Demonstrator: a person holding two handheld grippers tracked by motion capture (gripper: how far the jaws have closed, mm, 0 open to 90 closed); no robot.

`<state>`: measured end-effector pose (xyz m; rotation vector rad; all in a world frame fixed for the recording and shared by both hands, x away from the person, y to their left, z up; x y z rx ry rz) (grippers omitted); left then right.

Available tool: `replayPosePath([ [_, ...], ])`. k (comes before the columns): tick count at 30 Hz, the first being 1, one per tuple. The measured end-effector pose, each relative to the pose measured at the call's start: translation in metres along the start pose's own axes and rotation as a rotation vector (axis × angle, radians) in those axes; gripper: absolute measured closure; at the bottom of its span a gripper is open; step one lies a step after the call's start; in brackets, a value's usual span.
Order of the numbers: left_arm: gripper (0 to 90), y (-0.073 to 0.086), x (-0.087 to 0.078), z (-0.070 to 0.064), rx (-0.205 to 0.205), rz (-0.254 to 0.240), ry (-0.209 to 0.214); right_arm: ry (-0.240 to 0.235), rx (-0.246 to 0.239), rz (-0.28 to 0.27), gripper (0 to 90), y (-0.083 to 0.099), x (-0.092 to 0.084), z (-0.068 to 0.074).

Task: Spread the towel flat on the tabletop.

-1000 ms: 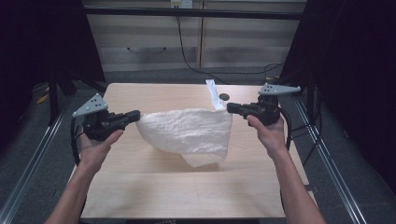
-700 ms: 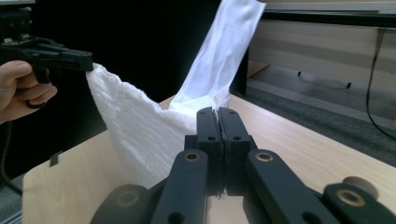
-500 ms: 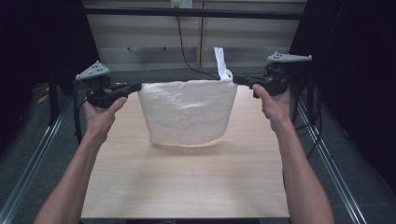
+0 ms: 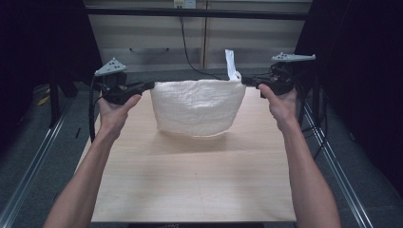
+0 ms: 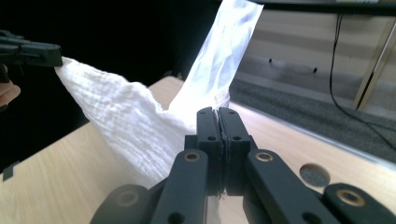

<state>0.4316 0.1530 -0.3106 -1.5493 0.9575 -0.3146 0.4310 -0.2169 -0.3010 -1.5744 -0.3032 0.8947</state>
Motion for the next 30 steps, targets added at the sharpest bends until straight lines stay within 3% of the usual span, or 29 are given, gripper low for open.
replayPosePath([
  [7,87.7,0.026,-0.005,-0.003,-0.035,-0.004,0.036,-0.035,-0.002,0.034,88.3,0.032,0.001,0.01],
  [14,87.7,0.051,-0.013,-0.015,-0.025,0.009,0.069,-0.065,0.002,0.045,88.3,0.062,-0.006,0.025],
  [16,87.7,0.059,-0.015,-0.016,-0.025,0.019,0.069,-0.075,0.01,0.046,88.3,0.07,-0.008,0.028],
  [19,87.8,0.073,-0.018,-0.016,-0.06,0.024,0.074,-0.104,0.032,0.046,88.3,0.082,-0.011,0.033],
  [23,87.8,0.086,-0.021,-0.017,-0.064,0.029,0.084,-0.124,0.05,0.046,88.3,0.094,-0.013,0.038],
  [30,87.7,0.123,-0.029,-0.019,-0.088,0.074,0.096,-0.164,0.083,0.066,88.3,0.128,-0.02,0.053],
])
Point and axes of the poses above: each handheld gripper's, and its own axes: x roughly forward along the jaws, y roughly out of its underside, z roughly to its left, the point moved 5 cm from there along x, roughly forward along the jaws, and after that the axes turned 9 degrees about -x, right-handed, at the moved point
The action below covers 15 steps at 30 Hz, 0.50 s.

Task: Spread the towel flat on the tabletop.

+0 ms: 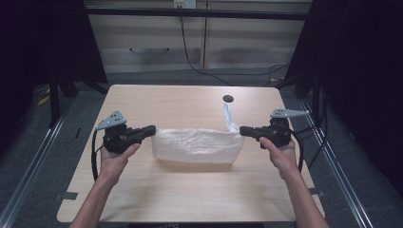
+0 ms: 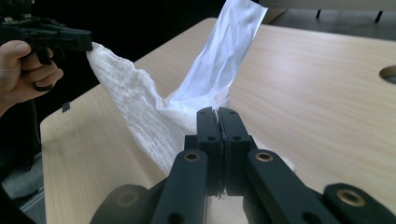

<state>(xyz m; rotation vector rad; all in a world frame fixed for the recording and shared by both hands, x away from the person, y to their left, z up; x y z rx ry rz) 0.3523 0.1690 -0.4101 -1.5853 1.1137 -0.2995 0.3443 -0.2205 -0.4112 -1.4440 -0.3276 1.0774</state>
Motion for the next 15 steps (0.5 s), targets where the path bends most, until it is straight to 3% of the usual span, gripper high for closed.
replayPosePath([
  [4,87.7,0.021,-0.002,0.002,-0.014,0.03,0.0,-0.011,0.007,0.018,88.3,0.014,0.0,0.007],
  [10,87.7,0.039,0.0,-0.003,-0.027,0.056,0.013,-0.023,0.008,0.042,88.3,0.037,-0.001,0.021],
  [15,87.7,0.061,-0.003,-0.01,-0.006,0.104,0.015,-0.037,0.007,0.077,88.2,0.055,0.0,0.032],
])
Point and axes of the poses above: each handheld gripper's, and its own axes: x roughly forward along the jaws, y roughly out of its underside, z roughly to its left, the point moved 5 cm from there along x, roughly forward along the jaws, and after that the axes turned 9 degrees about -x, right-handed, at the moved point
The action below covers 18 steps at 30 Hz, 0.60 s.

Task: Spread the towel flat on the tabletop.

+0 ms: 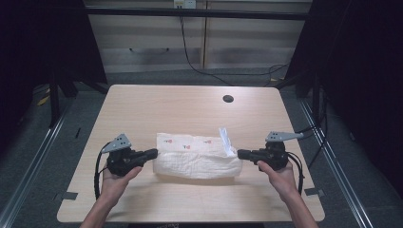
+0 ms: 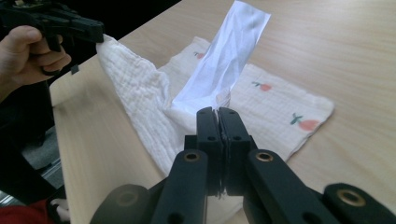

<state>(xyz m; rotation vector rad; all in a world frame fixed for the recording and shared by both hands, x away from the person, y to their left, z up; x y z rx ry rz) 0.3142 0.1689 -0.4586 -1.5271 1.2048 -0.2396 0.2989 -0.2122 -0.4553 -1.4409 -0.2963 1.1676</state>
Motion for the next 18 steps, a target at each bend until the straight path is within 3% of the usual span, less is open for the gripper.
replayPosePath([
  [6,87.6,0.025,-0.001,0.0,0.015,0.081,-0.004,-0.034,0.022,0.024,88.1,0.025,0.002,0.015],
  [11,87.6,0.049,-0.001,-0.002,0.006,0.126,-0.005,-0.06,0.041,0.063,87.5,0.051,0.004,0.02],
  [13,87.5,0.058,0.001,-0.006,0.021,0.158,-0.011,-0.062,0.052,0.084,87.2,0.061,0.005,0.021],
  [18,87.2,0.066,0.004,-0.013,0.029,0.193,0.009,-0.068,0.035,0.135,84.2,0.074,0.007,0.029],
])
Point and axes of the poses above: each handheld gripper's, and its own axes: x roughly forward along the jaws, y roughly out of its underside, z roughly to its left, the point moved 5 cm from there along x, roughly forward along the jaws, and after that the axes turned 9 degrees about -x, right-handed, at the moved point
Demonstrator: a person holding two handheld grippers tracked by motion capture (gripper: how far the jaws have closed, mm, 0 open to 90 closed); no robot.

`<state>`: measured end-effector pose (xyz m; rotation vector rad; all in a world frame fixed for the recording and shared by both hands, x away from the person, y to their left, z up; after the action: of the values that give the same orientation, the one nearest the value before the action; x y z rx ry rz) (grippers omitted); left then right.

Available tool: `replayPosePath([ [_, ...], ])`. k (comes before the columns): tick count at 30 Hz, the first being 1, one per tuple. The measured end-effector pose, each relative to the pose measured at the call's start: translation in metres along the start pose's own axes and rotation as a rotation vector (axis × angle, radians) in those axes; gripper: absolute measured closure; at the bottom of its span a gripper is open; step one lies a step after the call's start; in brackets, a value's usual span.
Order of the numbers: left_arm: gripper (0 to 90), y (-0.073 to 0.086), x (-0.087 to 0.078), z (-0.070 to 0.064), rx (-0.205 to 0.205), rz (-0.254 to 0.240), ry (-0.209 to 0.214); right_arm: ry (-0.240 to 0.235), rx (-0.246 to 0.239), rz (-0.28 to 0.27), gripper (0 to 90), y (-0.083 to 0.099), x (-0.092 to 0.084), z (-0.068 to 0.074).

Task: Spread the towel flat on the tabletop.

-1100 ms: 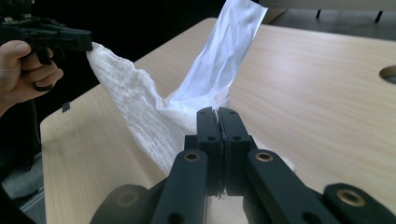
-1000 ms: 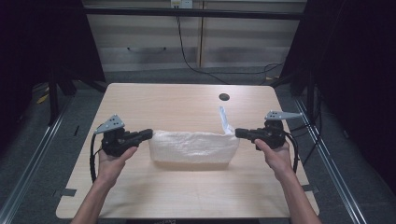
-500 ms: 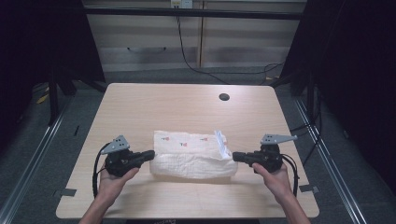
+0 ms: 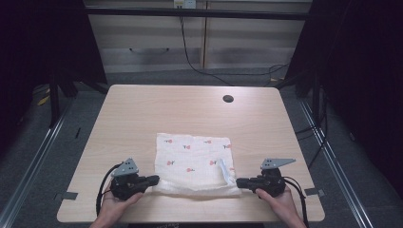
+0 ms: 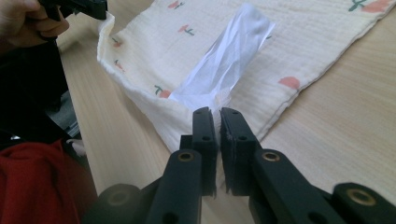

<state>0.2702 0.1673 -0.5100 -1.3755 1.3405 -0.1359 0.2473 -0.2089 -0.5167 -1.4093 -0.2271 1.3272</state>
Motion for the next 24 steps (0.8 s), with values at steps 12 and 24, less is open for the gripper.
replayPosePath([
  [12,73.4,0.001,-0.014,0.005,-0.041,-0.038,0.0,0.006,-0.012,-0.002,67.6,0.004,-0.007,0.01],
  [24,69.9,-0.036,0.007,0.024,-0.049,-0.05,-0.034,0.051,-0.062,-0.014,66.4,-0.037,0.01,-0.016],
])
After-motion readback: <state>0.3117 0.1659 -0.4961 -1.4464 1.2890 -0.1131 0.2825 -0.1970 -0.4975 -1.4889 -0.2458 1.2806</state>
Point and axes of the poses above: each handheld gripper's, and its own axes: x roughly forward along the jaws, y roughly out of its underside, z roughly to its left, the point moved 5 cm from there along x, roughly forward along the jaws, and after that the axes turned 9 degrees about -x, right-handed, at the moved point
